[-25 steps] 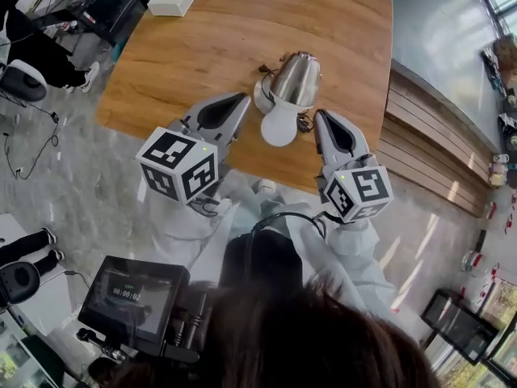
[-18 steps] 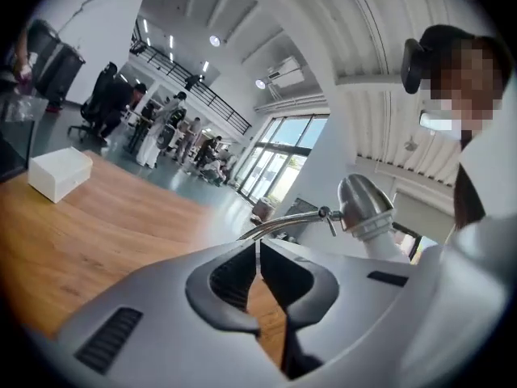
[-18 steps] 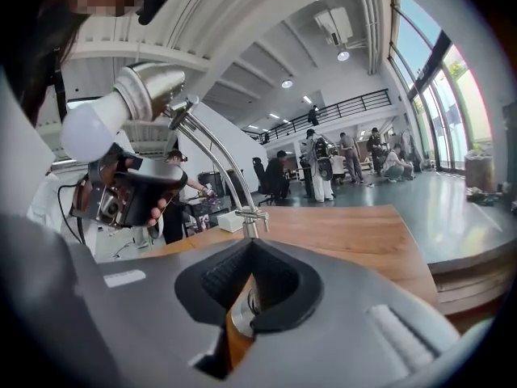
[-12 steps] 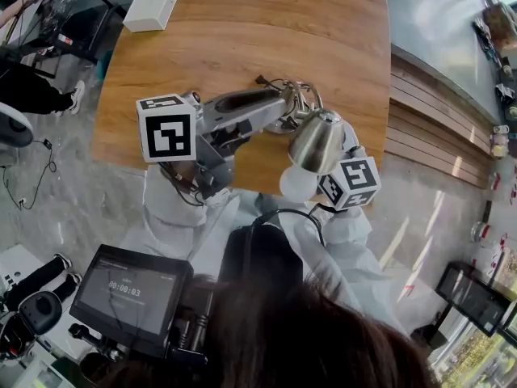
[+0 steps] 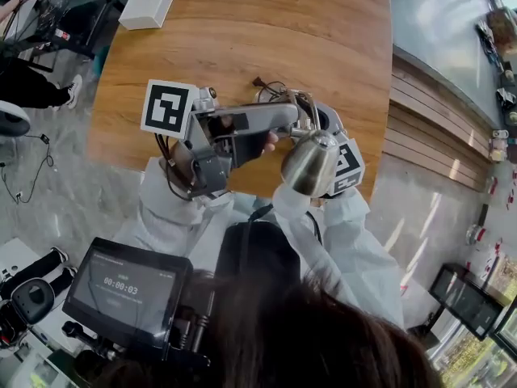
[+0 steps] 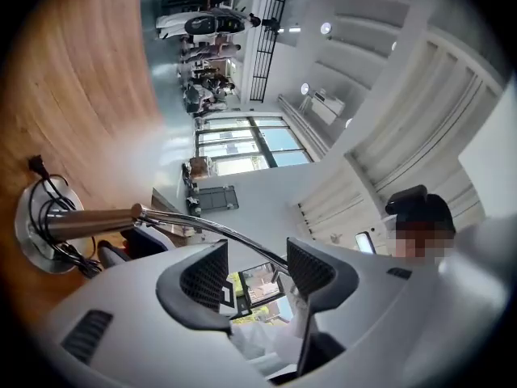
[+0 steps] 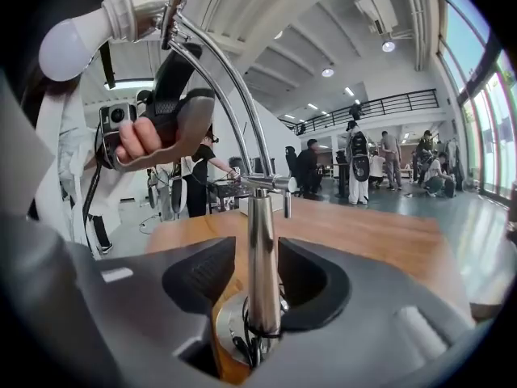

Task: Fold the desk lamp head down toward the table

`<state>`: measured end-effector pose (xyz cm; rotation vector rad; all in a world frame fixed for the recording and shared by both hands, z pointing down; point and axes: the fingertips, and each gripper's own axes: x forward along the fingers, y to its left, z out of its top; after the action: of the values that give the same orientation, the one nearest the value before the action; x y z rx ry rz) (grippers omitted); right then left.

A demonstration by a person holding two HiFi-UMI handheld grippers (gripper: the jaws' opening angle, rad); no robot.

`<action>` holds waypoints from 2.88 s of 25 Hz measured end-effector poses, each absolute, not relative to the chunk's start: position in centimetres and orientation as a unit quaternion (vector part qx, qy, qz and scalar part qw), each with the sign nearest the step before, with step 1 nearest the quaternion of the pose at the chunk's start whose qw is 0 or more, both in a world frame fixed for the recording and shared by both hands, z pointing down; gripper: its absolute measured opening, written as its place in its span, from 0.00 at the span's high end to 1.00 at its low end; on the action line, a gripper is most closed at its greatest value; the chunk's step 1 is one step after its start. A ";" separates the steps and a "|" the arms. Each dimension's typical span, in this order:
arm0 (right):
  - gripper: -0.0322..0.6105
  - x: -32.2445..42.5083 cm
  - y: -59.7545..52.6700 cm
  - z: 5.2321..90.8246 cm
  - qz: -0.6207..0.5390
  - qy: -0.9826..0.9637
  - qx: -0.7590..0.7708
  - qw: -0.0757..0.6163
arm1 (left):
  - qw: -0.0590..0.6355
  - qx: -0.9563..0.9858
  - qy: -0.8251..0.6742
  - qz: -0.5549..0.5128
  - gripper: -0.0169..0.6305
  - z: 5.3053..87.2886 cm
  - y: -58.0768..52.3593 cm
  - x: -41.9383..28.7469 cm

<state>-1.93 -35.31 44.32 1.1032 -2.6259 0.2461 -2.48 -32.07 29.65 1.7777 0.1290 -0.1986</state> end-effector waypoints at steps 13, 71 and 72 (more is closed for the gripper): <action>0.77 -2.4 -36.7 44.9 0.093 -0.912 0.378 0.132 | 0.655 0.751 0.063 -0.056 0.65 29.4 -32.1 -1.5; 0.95 3.5 -35.0 39.5 0.194 -0.854 0.482 0.037 | 0.263 0.905 -0.324 0.083 0.97 37.1 -34.8 -7.8; 0.95 3.5 -35.0 38.3 0.186 -0.851 0.489 0.035 | 0.245 0.905 -0.340 0.077 0.97 36.1 -35.3 -7.4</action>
<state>3.46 -34.99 38.27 1.5030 -2.6172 0.5722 -7.37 -35.29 36.09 2.4693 -0.9277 0.2106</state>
